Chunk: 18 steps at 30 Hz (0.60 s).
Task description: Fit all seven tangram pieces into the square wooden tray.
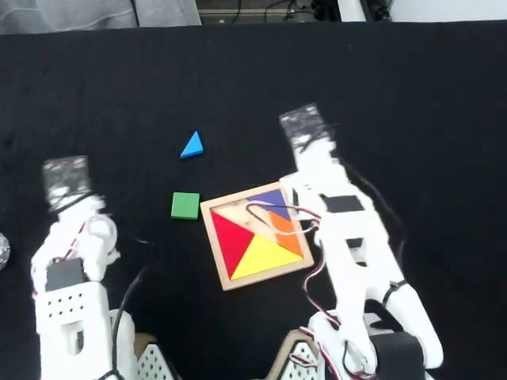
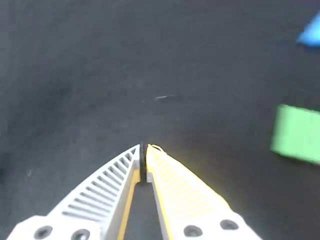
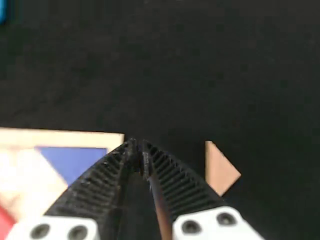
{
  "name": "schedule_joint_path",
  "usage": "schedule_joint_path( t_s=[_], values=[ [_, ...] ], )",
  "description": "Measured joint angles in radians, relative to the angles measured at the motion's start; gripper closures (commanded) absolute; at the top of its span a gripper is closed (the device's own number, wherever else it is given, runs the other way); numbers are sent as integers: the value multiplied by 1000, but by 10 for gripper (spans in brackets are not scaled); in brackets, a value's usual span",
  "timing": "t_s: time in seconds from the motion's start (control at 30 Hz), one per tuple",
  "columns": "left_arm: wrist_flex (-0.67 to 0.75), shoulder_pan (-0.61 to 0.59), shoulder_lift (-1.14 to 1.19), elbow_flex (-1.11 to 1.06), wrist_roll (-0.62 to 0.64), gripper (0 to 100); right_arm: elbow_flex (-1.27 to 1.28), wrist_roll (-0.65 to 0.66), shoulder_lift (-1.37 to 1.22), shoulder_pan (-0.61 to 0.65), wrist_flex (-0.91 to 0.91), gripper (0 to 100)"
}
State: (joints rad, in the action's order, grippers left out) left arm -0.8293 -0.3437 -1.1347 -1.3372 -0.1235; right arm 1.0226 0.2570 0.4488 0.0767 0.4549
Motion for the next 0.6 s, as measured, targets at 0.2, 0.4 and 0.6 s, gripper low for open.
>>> schedule_joint_path(
  t_s=[0.2,0.4,0.6],
  values=[
    [-229,287,18,299,-9,966,-43,-48,-101,-60,-9,988],
    [-269,342,259,571,-3,966,-104,-89,-147,-110,-9,987],
    [-256,361,772,881,3,956,-110,-114,-175,-137,-41,987]
  ],
)
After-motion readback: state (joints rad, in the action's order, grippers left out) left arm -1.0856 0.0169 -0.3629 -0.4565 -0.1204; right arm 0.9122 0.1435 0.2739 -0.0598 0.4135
